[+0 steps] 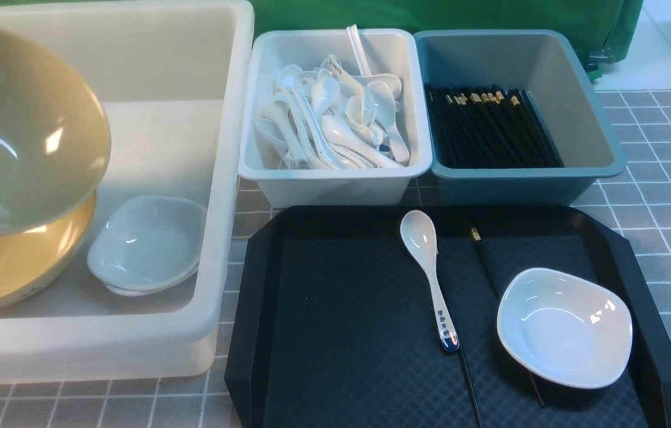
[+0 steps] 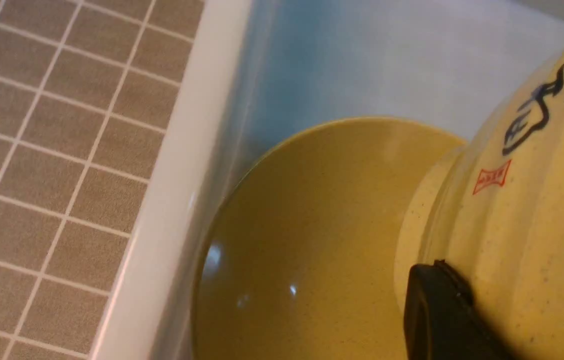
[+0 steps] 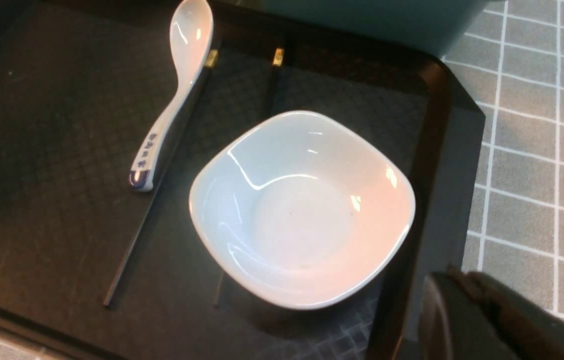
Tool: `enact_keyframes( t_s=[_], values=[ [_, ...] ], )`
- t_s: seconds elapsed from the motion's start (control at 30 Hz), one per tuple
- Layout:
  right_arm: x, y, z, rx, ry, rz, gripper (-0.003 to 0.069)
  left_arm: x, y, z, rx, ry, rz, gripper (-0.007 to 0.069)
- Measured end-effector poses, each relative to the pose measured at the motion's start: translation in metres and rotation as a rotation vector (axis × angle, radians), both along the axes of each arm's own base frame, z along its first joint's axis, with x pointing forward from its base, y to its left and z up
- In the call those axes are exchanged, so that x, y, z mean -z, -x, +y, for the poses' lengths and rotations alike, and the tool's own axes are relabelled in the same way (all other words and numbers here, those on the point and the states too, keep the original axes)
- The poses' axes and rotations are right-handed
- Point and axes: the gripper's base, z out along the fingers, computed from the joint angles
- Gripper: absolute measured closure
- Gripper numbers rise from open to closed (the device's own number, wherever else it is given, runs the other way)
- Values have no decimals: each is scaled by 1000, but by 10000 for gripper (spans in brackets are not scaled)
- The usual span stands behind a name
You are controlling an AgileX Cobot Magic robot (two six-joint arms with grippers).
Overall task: On grey table put chopsticks spoon bowls plates into blue grey white boxes.
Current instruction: 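Place the tan bowl onto the bowl stack in the left bin with the left gripper, then reach for and grasp the small white dish on the black tray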
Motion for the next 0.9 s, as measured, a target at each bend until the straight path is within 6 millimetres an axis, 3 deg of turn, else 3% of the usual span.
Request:
enact_keyframes(
  t_s=[0.07,0.13,0.27,0.3,0.37,0.47,0.53,0.57,0.6,0.7,0.77,0.8,0.9],
  values=[
    [0,0,0,0,0,0,615,8,-3,2,-7,9,13,599],
    [0,0,0,1,0,-2,615,21,-8,5,-1,16,33,537],
    [10,0,0,12,-11,13,613,27,-9,7,-3,5,46,328],
    [10,0,0,12,-11,13,613,27,-9,8,-3,5,47,316],
    [15,1,1,40,-74,45,595,15,-2,5,-32,-9,35,155],
    [16,-2,5,17,-103,106,539,-11,13,-4,-77,-22,-30,42],
    [13,-9,8,-2,-115,178,468,-36,27,-16,-95,-23,-109,9],
    [14,-10,9,-4,-117,198,452,-41,30,-19,-94,-26,-126,8],
    [11,-20,10,-6,-126,259,381,-63,43,-34,-75,-30,-206,10],
    [6,-41,12,1,-133,321,272,-95,64,-69,24,-51,-334,70],
    [9,-66,12,15,-132,380,206,-117,83,-107,174,-65,-422,193],
    [12,-75,12,22,-130,402,191,-122,91,-118,218,-69,-442,230],
    [21,-107,12,41,-124,454,169,-132,119,-158,407,-71,-495,447]
  ],
)
